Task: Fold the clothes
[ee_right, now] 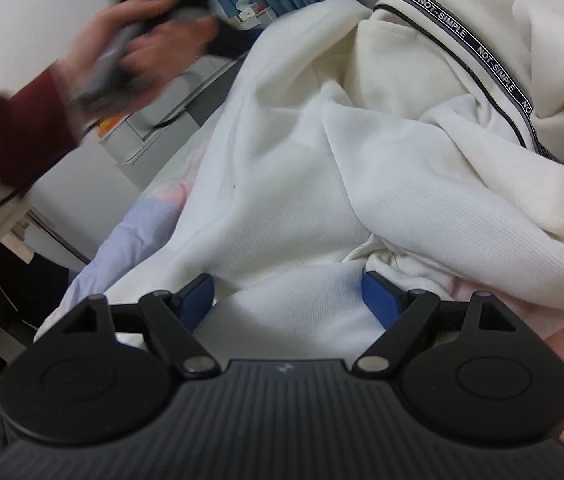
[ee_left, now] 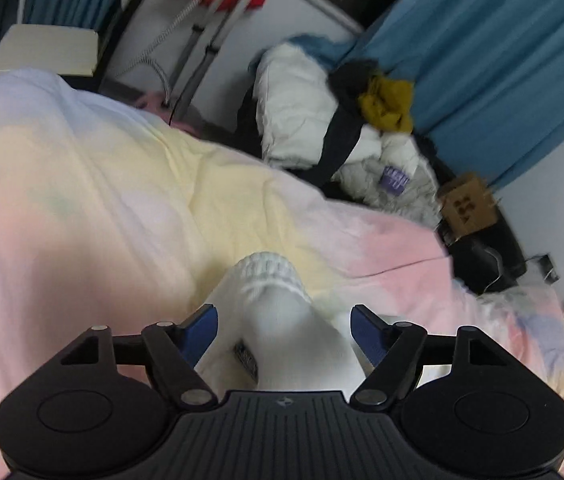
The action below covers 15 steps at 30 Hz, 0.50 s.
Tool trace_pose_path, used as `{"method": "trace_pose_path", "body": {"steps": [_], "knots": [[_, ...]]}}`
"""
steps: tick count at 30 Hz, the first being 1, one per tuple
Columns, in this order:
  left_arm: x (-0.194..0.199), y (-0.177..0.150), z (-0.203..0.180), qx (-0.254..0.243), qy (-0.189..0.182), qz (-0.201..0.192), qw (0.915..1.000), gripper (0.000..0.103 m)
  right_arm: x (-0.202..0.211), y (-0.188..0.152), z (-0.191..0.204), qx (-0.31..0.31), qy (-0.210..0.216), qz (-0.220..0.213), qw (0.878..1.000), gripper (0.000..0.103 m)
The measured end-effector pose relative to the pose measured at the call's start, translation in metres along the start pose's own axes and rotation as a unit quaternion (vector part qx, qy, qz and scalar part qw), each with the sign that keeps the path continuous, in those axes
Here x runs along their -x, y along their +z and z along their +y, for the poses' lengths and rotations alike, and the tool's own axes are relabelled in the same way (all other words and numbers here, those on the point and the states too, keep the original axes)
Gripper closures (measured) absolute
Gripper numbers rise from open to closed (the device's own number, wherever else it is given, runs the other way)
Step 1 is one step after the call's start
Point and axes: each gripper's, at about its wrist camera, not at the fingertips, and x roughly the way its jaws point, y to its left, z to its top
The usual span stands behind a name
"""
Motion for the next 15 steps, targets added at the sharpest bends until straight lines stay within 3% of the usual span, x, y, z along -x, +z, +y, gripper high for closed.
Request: {"method": "trace_pose_path", "body": {"steps": [2, 4, 5, 6, 8, 11, 15], "knots": [[-0.025, 0.007, -0.01, -0.025, 0.032, 0.015, 0.9991, 0.036, 0.002, 0.0, -0.005, -0.004, 0.006, -0.001, 1.0, 0.019], [-0.039, 0.008, -0.012, -0.02, 0.022, 0.036, 0.9989, 0.059, 0.003, 0.0, -0.008, -0.006, 0.011, -0.003, 1.0, 0.019], [-0.042, 0.005, -0.013, -0.017, 0.019, 0.041, 0.9988, 0.063, 0.003, 0.0, -0.009, -0.007, 0.014, -0.004, 1.0, 0.019], [-0.039, 0.002, -0.018, -0.028, 0.026, 0.033, 0.9987, 0.078, 0.002, 0.001, -0.009, -0.009, 0.016, -0.006, 1.0, 0.019], [-0.02, -0.003, -0.029, -0.059, 0.053, -0.006, 0.9968, 0.082, 0.001, 0.001, -0.01, -0.014, 0.019, -0.008, 1.0, 0.019], [0.029, 0.002, -0.02, -0.031, 0.08, -0.07, 0.9939, 0.085, 0.002, -0.004, -0.01, -0.028, 0.024, -0.021, 0.999, 0.019], [0.116, 0.015, 0.002, 0.015, 0.105, -0.162, 0.9811, 0.086, 0.005, -0.004, -0.003, -0.023, 0.021, -0.035, 0.999, 0.02]]}}
